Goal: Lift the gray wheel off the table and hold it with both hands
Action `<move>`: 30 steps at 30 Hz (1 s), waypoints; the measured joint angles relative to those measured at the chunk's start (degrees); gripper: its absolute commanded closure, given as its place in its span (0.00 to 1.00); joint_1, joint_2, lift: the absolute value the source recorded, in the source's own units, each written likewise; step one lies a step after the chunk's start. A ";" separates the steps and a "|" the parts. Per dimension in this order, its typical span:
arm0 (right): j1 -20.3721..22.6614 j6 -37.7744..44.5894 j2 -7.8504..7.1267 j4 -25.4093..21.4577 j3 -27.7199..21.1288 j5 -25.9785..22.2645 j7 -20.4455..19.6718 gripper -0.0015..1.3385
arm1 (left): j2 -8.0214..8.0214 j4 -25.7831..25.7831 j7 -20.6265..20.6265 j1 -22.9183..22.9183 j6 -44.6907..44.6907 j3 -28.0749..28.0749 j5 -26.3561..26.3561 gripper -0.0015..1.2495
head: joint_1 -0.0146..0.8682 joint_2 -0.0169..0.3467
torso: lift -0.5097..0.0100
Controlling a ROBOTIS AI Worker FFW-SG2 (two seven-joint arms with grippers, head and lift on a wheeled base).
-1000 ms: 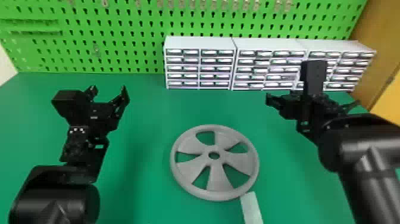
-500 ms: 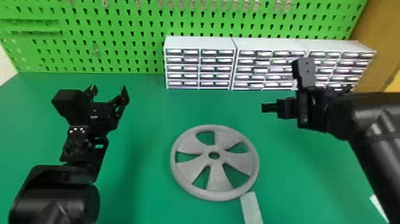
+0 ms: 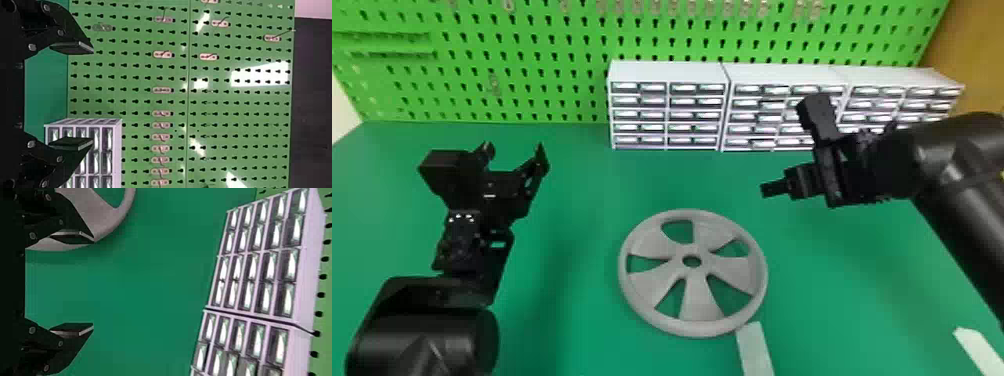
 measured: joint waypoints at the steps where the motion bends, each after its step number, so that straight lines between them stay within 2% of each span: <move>1: -0.56 0.14 -0.32 0.68 0.80 -1.26 -0.49 0.36 | 0.00 0.00 -0.01 0.00 0.00 0.00 -0.02 0.35 | 0.82 0.09 | 0.79; 7: -2.92 0.64 -1.52 3.37 4.57 -6.78 -2.87 0.36 | 0.01 -0.08 -0.02 0.00 -0.03 0.14 -0.11 0.35 | 0.82 0.09 | 0.79; 14: -5.02 -0.02 -2.31 6.39 9.24 -11.66 -3.75 0.36 | 0.01 -0.09 0.00 0.03 -0.09 0.24 -0.26 0.35 | 0.82 0.09 | 0.79; 21: -6.97 -0.60 -2.44 9.21 13.57 -15.03 -3.75 0.36 | 0.02 -0.09 0.00 -0.05 -0.09 0.26 -0.36 0.35 | 0.82 0.09 | 0.79; 30: -9.08 -0.03 -2.27 11.75 16.45 -17.25 -3.75 0.36 | 0.06 -0.09 0.00 -0.09 -0.09 0.27 -0.42 0.35 | 0.82 0.09 | 0.79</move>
